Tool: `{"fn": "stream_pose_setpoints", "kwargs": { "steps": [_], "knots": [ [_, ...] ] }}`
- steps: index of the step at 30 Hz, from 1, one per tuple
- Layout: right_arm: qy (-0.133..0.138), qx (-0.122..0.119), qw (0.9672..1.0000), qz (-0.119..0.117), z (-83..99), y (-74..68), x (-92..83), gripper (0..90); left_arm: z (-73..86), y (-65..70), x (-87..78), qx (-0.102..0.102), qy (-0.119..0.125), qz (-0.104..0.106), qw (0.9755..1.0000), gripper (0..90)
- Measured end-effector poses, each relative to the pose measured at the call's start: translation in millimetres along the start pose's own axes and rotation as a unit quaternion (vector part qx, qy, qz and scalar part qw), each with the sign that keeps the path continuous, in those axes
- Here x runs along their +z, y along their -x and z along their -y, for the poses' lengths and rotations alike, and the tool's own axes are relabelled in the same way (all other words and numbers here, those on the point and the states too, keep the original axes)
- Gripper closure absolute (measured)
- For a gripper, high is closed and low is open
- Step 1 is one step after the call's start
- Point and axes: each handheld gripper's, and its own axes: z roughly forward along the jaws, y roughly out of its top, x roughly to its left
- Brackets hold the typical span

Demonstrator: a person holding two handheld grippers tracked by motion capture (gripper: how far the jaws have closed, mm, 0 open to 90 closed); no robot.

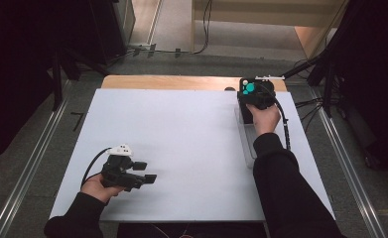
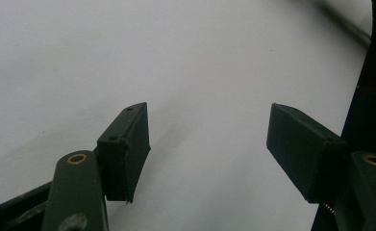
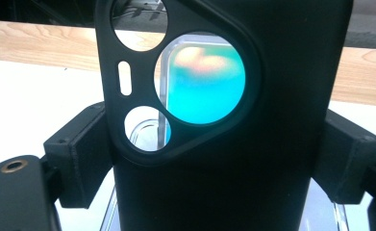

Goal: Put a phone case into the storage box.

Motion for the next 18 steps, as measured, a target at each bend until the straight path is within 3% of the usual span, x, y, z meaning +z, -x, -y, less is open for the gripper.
{"fn": "stream_pose_setpoints", "kwargs": {
  "steps": [5, 10, 18],
  "knots": [
    [-0.001, -0.017, 0.9998, 0.011, 0.5, -2.8, 0.9, 11.0, -0.3, 0.3, 0.0, 0.001, 0.001, 0.001, 1.0, 31.8],
    [0.007, -0.002, 0.9999, -0.008, 0.5, 1.0, 0.7, 8.2, -0.7, 0.2, 0.2, -0.001, 0.003, -0.001, 1.0, 31.8],
    [0.009, -0.006, 0.9997, -0.023, 0.6, 4.3, 0.2, 5.6, -1.6, -0.5, 0.2, 0.002, 0.004, 0.001, 1.0, 31.8]
  ]
}}
